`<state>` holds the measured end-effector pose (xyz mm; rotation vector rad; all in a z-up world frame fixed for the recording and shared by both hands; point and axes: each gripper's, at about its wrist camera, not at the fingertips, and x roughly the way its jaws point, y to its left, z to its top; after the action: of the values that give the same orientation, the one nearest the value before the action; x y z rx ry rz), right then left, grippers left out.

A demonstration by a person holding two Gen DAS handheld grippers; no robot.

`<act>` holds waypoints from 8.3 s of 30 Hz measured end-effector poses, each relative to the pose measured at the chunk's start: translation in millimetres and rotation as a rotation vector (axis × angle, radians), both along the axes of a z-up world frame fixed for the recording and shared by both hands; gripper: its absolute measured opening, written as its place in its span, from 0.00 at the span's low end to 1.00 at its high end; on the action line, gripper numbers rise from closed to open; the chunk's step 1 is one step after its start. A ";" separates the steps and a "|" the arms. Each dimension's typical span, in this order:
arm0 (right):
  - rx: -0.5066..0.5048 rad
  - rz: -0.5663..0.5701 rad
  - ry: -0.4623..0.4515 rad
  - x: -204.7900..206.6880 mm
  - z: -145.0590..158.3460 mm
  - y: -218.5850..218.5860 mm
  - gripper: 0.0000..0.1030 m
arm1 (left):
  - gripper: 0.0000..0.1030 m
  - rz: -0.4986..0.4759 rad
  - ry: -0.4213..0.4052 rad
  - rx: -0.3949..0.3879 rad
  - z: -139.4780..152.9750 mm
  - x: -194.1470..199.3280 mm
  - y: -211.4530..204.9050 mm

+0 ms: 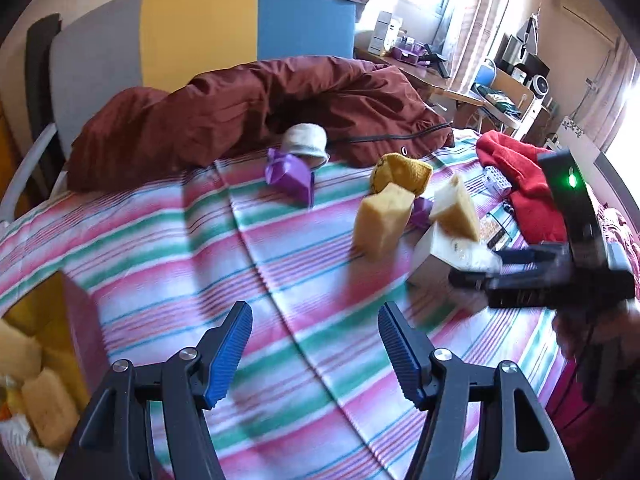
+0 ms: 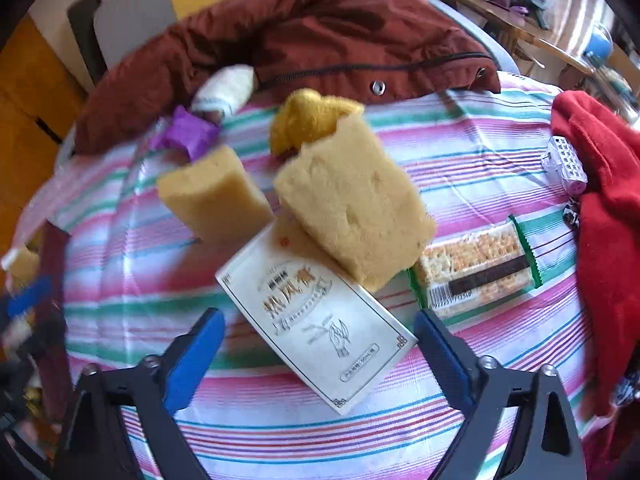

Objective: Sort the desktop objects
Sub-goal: 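Grasp a yellow sponge with the left tool while the right tool grasps a white medicine box, then carry the sponge and white box to the tray and release them, then withdraw both open tools from the tray toward the remaining items, then grasp a purple snack packet with the left tool while the right tool grasps the white knit sock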

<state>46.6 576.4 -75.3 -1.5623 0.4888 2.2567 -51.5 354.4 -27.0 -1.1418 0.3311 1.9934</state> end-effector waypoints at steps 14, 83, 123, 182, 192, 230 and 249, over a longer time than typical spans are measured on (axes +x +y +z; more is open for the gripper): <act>0.020 0.021 -0.051 -0.6 -6.3 -2.0 0.68 | 0.65 -0.174 -0.068 0.044 -19.3 -27.7 75.4; -0.036 0.564 0.301 -73.4 60.9 -293.3 0.50 | 0.34 0.573 0.173 0.064 27.9 -13.5 -274.7; -0.004 0.549 0.285 -77.9 44.8 -360.8 0.69 | 0.56 0.670 0.235 0.036 41.7 10.6 -312.6; 0.129 0.286 0.349 -18.9 67.4 -231.6 0.80 | 0.56 0.466 0.349 -0.037 57.5 61.4 -232.8; 0.143 0.215 0.282 -15.2 57.8 -188.8 0.80 | 0.56 0.397 0.315 -0.044 48.2 59.0 -210.3; -0.076 -0.039 0.267 -68.2 44.0 -46.1 0.80 | 0.56 0.197 0.156 -0.022 27.5 14.4 -103.6; -0.105 -0.148 0.189 -216.1 -19.2 33.2 0.80 | 0.56 0.212 0.031 -0.023 1.9 -48.0 -60.0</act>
<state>-169.5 609.6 -94.5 -1.3172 0.7603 2.3066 -99.5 294.4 -25.1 -1.2037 0.2581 2.1982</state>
